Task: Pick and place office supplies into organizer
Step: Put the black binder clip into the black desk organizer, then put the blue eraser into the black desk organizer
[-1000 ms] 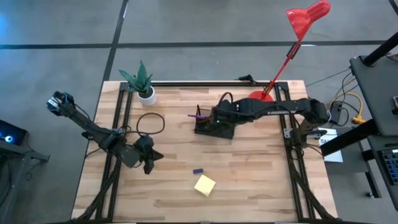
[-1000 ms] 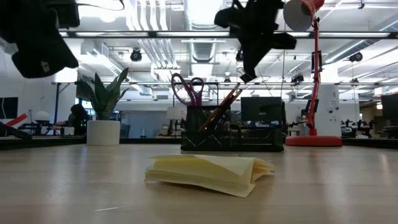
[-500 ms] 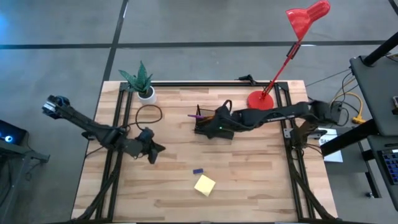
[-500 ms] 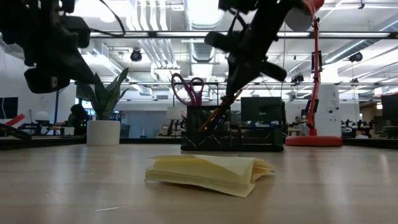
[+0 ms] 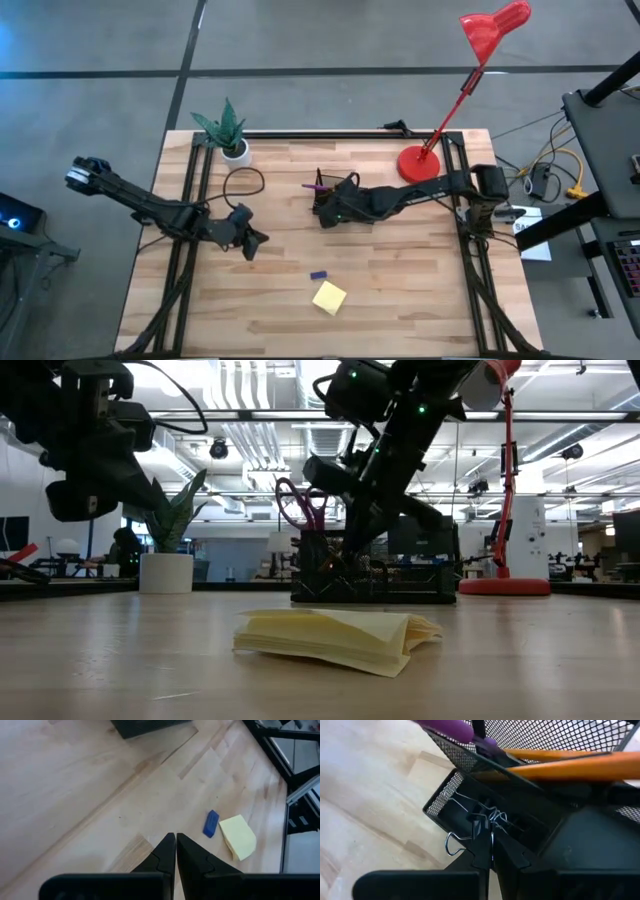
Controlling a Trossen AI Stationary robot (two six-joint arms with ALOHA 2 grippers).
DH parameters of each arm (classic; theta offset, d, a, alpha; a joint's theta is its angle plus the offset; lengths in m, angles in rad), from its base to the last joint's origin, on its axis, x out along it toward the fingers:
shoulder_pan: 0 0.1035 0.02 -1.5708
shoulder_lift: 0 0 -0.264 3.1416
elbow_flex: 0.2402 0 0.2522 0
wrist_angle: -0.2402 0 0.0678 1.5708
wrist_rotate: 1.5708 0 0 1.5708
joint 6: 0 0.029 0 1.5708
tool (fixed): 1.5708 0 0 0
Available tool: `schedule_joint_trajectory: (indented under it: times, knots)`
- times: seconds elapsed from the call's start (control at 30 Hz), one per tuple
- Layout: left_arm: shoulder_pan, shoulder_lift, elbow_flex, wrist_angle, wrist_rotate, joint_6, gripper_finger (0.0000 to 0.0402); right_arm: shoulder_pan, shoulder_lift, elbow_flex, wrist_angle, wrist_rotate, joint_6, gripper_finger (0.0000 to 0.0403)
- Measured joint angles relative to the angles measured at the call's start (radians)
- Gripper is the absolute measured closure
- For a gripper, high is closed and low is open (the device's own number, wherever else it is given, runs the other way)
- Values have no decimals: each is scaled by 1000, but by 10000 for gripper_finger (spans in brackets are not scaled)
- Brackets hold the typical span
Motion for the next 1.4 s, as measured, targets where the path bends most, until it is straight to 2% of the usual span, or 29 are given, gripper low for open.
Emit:
schedule_joint_trajectory:
  times: [0.07, 0.3, 0.47, 0.6, 0.67, 0.73, 0.87, 0.93, 1.0, 1.17, 1.4]
  knots:
    - [0, 4, 0, 0, 4, 0, 402, -2, 5, 0, 0, -12, -4, 394]
    - [0, 5, 0, 0, 5, 32, 402, 0, 6, 2, -86, 56, -11, 388]
    - [0, 5, 0, 0, 4, 34, 402, -1, 6, -2, -92, 50, -46, 343]
    - [0, 5, 0, 0, 4, 34, 402, 8, 5, 18, -87, -6, -65, 291]
    - [0, 5, 0, 1, 6, 33, 402, 30, 1, 38, -90, -6, -161, 267]
    - [0, 5, 0, 10, 15, 34, 402, 70, -12, 70, -89, -20, -355, 248]
    - [0, 5, -1, 24, 36, 52, 402, 182, -29, 132, -113, -152, -817, 227]
    - [0, 5, -1, 24, 61, 83, 402, 235, -14, 139, -141, -206, -953, 224]
    - [0, 5, -1, 26, 77, 102, 402, 274, 10, 145, -136, -213, -1000, 223]
    - [0, 25, -1, 65, 86, 114, 402, 320, 108, 199, -143, -208, -984, 223]
    - [-1, 93, -2, 154, 124, 114, 402, 353, 267, 364, -178, -210, -1002, 222]
